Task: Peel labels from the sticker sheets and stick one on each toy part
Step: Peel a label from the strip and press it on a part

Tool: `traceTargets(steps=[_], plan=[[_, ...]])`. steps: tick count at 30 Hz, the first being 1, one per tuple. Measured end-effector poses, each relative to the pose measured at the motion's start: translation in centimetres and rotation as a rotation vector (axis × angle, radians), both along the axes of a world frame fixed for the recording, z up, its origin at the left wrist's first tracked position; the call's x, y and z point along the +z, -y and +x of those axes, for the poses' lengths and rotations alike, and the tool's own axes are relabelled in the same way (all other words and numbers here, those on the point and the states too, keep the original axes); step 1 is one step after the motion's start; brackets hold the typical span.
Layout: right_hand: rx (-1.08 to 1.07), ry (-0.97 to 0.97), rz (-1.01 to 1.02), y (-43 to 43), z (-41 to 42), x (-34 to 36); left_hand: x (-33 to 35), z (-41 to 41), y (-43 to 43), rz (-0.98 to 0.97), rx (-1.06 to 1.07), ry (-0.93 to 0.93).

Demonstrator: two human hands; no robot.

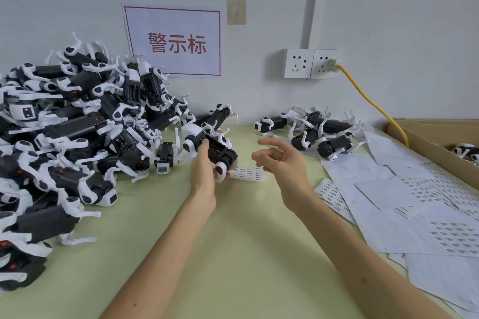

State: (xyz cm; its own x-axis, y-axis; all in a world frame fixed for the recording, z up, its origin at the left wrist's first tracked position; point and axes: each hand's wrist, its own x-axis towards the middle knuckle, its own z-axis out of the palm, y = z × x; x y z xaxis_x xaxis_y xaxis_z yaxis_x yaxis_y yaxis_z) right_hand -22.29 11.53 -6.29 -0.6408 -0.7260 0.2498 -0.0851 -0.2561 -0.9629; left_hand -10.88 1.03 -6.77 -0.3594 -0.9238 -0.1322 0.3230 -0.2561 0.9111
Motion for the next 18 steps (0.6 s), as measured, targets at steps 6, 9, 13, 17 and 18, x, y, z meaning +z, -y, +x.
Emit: traceTargets(steps=[6,9,13,17,18], plan=[[0.021,-0.085,-0.012,0.2,-0.1,-0.2,0.1,0.0,-0.9,-0.043,-0.112,0.002],[0.053,-0.285,0.079,0.6,0.2,-0.9,0.2,0.3,-1.3,-0.043,-0.285,-0.097],[0.004,-0.433,0.031,0.8,0.7,-1.5,0.2,0.4,-1.2,-0.074,-0.463,-0.136],[-0.085,-0.366,-0.111,0.4,1.1,-0.6,0.2,0.4,-1.1,-0.145,-0.577,-0.135],[-0.112,-0.353,-0.132,0.3,1.1,-0.3,0.2,0.4,-1.1,-0.158,-0.590,-0.109]])
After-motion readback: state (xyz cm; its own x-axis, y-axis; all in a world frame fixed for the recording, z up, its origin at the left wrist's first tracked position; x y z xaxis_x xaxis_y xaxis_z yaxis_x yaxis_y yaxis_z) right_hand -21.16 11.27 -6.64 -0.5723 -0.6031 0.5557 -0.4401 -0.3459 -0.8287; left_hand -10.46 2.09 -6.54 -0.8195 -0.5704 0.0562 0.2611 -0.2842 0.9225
